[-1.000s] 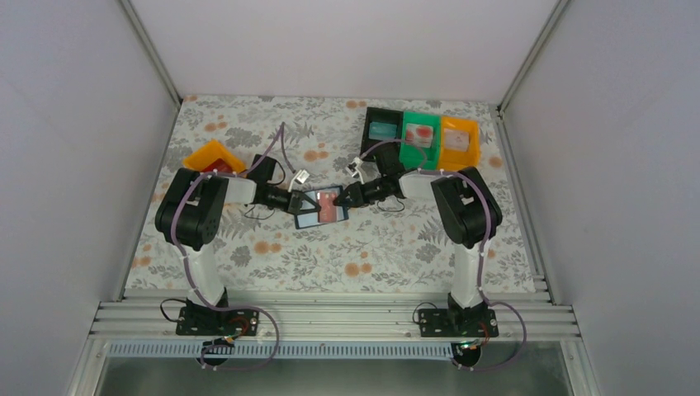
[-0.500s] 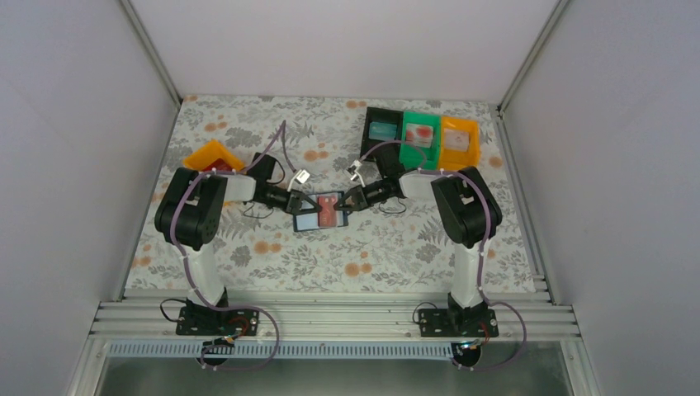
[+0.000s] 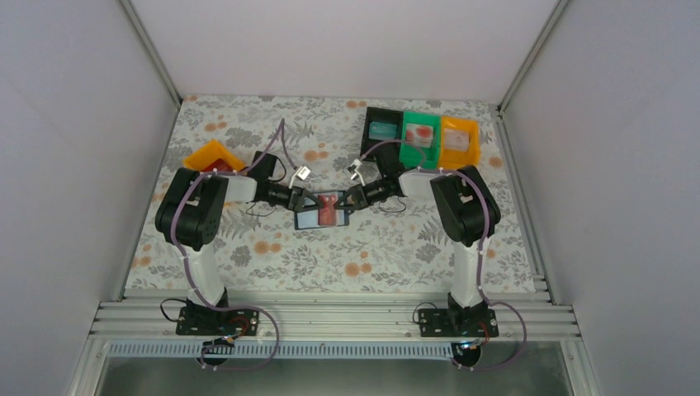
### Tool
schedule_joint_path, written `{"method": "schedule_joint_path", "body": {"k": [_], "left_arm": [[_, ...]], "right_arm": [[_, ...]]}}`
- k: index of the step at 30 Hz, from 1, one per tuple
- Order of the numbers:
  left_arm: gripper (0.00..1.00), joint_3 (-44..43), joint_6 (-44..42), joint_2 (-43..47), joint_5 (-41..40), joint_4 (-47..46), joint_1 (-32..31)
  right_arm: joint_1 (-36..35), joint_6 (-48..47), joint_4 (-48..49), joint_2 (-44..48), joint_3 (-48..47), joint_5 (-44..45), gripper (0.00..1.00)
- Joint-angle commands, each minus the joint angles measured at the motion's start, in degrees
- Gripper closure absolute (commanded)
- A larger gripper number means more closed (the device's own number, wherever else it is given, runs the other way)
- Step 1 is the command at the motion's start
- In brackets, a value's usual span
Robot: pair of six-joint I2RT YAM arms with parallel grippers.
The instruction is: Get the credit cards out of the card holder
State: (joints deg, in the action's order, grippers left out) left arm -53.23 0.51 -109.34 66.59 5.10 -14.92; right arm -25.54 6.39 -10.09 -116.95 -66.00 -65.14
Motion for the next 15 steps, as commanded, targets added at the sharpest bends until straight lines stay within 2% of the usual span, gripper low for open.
{"method": "schedule_joint_path", "body": {"k": [1,3,8,15], "left_arm": [[0.66,-0.22,1.82,0.19,2.22,-5.01,-0.60],[0.77,-0.90,0.66,1.07,3.16,-4.09,-1.43],[0.97,-0.51,-2.08,3.71,6.63,-0.78,-2.31],[0.98,-2.03,-11.30,3.68,9.64,10.27,-1.81]], "right_arm": [[-0.02,0.35,0.65,-1.75,-1.88,-0.64,0.96],[-0.04,0.92,0.84,-2.32,-2.31,0.54,0.96],[0.14,1.88,1.29,-3.50,-2.64,0.55,0.95],[1.43,1.21,0.35,-2.99,-2.18,1.52,0.96]]}}
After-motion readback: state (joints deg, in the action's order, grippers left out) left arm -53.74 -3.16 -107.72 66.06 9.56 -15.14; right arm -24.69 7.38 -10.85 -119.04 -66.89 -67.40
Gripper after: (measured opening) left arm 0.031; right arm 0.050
